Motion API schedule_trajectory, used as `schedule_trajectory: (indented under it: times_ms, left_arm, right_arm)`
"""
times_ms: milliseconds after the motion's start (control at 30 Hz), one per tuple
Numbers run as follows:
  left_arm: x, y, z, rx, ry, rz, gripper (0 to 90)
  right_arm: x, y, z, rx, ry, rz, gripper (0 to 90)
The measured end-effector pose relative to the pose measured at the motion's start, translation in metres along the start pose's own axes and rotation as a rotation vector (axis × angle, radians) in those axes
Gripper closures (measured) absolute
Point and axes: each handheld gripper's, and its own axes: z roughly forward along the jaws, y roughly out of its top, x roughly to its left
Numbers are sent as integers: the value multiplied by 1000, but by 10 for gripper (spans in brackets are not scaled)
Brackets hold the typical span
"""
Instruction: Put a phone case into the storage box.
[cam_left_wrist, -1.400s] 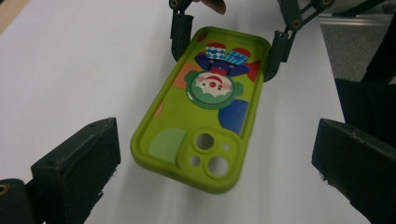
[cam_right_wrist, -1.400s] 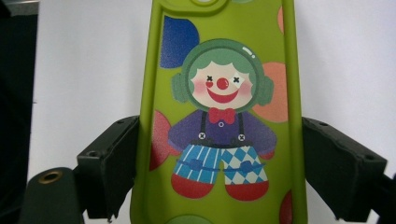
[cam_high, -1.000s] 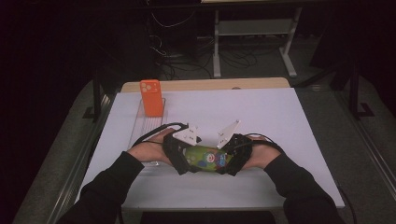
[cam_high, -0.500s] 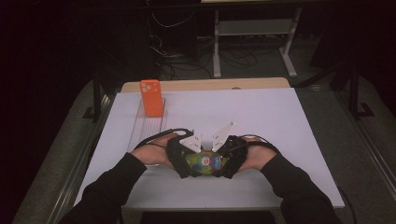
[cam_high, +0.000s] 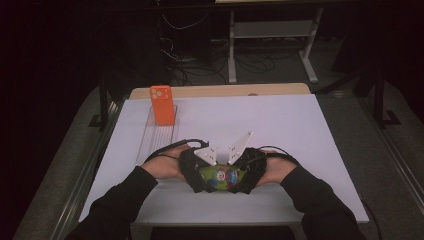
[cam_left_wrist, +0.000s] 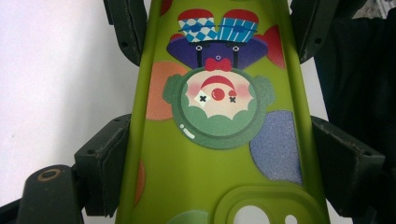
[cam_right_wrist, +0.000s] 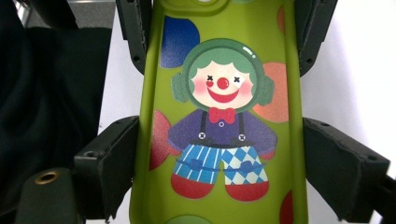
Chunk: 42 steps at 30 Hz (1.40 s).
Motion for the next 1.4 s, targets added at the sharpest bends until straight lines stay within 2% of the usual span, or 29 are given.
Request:
schedule_trajectory:
  times_ms: [67,133,200,300,367,400,433,500,533,600,667,700,733,767,800,900,933,1067,1167,1400]
  left_arm:
    - [-1,0,1,4,4,-2,158]
    - [0,-1,0,3,21,-13,158]
    - [2,-3,-2,7,36,-17,158]
    - [2,-6,-3,-16,65,-77,158]
    - [2,-6,-3,-24,103,-136,157]
    - [1,-6,-3,-34,125,-159,157]
    - [1,-6,-3,-34,139,-192,157]
    - [1,-5,-3,-33,173,-214,157]
    - [0,-5,-2,-33,182,-249,157]
    - [-1,-4,-1,-33,221,-281,156]
    - [-1,-4,0,-24,250,-312,156]
    - [0,-4,0,-12,264,-320,156]
    - [1,-4,2,-25,286,-346,156]
    - [3,-4,1,-15,298,-354,156]
    - [3,-4,2,-26,315,-376,156]
    - [6,-6,4,-54,333,-447,156]
    - [8,-7,3,-41,338,-456,156]
    - [11,-8,2,-61,355,-490,156]
    - [10,-10,4,-72,353,-501,156]
    - [11,-12,3,-69,355,-489,156]
  right_arm:
    - [1,-1,0,7,-1,-1,115]
    - [1,-4,-2,-12,0,17,59]
    - [3,-6,-6,-12,-18,57,38]
    - [1,-12,-18,-35,-86,96,14]
    - [-2,-16,-24,-60,-127,121,5]
    - [-5,-19,-26,-83,-154,112,3]
    - [-6,-24,-30,-90,-181,139,0]
    - [-6,-29,-32,-108,-207,202,0]
    - [-5,-33,-33,-112,-232,233,0]
    - [-5,-40,-34,-126,-269,283,0]
    - [-4,-45,-36,-153,-293,342,0]
    - [-3,-48,-36,-186,-278,404,0]
    - [-4,-50,-36,-195,-273,422,0]
    - [-3,-52,-36,-203,-281,446,0]
    - [-2,-54,-35,-209,-294,463,0]
    - [0,-59,-30,-210,-334,505,0]
    - [2,-60,-28,-208,-348,521,0]
    - [4,-63,-20,-221,-384,571,0]
    - [5,-65,-16,-260,-399,605,0]
    - [6,-66,-15,-326,-472,619,0]
